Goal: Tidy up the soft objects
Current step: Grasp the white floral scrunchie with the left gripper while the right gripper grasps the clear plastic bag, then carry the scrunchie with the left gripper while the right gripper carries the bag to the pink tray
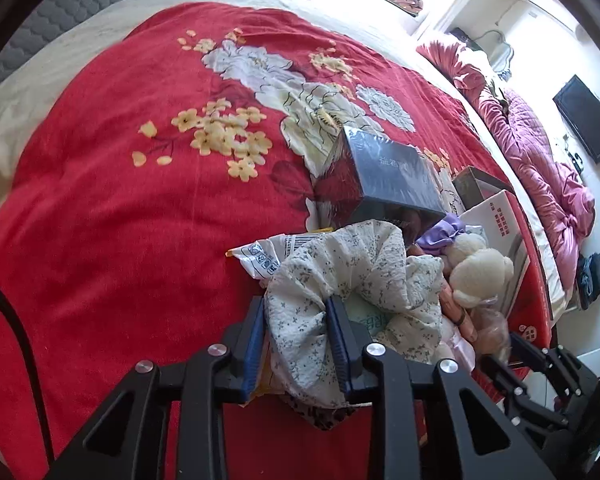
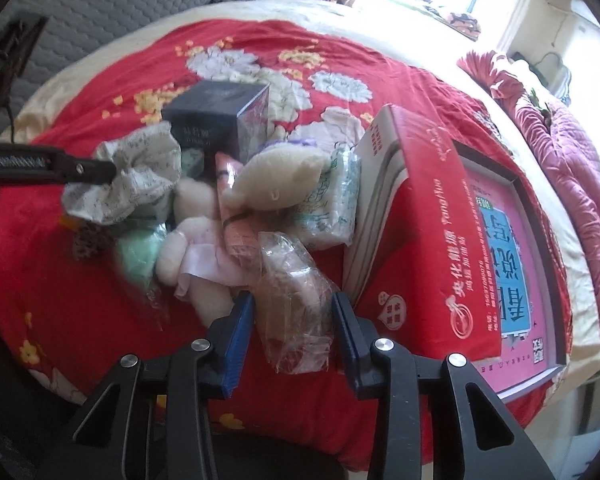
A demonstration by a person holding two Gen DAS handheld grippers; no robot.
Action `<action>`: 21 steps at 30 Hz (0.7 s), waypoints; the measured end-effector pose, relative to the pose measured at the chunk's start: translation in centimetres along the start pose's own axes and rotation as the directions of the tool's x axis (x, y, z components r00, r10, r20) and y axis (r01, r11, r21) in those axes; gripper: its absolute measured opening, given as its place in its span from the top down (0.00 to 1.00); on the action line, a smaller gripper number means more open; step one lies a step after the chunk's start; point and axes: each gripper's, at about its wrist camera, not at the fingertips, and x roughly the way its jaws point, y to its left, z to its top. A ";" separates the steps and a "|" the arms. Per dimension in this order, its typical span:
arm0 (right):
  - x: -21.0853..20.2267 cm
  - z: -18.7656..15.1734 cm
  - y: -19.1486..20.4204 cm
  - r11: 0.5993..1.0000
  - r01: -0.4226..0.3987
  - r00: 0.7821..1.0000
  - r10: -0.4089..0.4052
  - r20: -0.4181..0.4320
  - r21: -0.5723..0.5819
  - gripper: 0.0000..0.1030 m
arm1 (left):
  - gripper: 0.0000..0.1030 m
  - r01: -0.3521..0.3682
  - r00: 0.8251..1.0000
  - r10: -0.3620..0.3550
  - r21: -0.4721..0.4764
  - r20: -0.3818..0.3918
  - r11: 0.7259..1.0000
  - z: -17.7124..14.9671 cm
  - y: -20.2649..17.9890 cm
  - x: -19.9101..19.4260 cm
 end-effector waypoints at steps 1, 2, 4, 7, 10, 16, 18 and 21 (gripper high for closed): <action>-0.3 0.0 -0.3 1.000 -0.010 1.000 0.010 0.010 0.015 0.60 | 0.73 0.003 1.000 -0.003 0.000 0.006 1.000 0.0 0.0 -0.2; -0.6 -0.1 -0.5 0.999 -0.020 1.000 0.020 0.017 0.029 0.60 | 0.74 0.006 1.000 -0.006 -0.001 0.016 1.000 -0.1 0.0 -0.4; -1.0 0.0 -1.0 0.998 -0.041 0.999 0.039 0.030 0.053 0.60 | 0.93 0.004 0.999 -0.004 -0.004 0.046 1.000 -0.2 0.0 -1.2; -1.4 -0.1 -1.3 0.993 -0.086 0.996 0.083 0.039 0.083 0.60 | 0.93 -0.008 0.996 0.007 0.021 0.089 1.000 -0.1 -0.6 -2.9; -1.8 -0.1 -1.5 0.992 -0.084 0.995 0.080 0.052 0.093 0.60 | 0.93 -0.002 0.995 -0.001 0.027 0.096 1.000 0.0 -0.7 -3.9; -3.2 0.0 -2.5 0.979 -0.144 0.986 0.128 0.110 0.147 0.61 | 0.93 0.001 0.993 -0.007 0.054 0.118 0.999 -0.6 -2.0 -5.6; -3.7 0.0 -2.7 0.977 -0.151 0.983 0.133 0.124 0.151 0.61 | 0.93 -0.003 0.992 -0.006 0.071 0.127 0.997 -1.1 -2.9 -6.3; -4.6 0.0 -3.1 0.974 -0.156 0.980 0.132 0.152 0.162 0.61 | 0.93 -0.008 0.990 -0.009 0.117 0.143 0.993 -1.7 -4.9 -7.4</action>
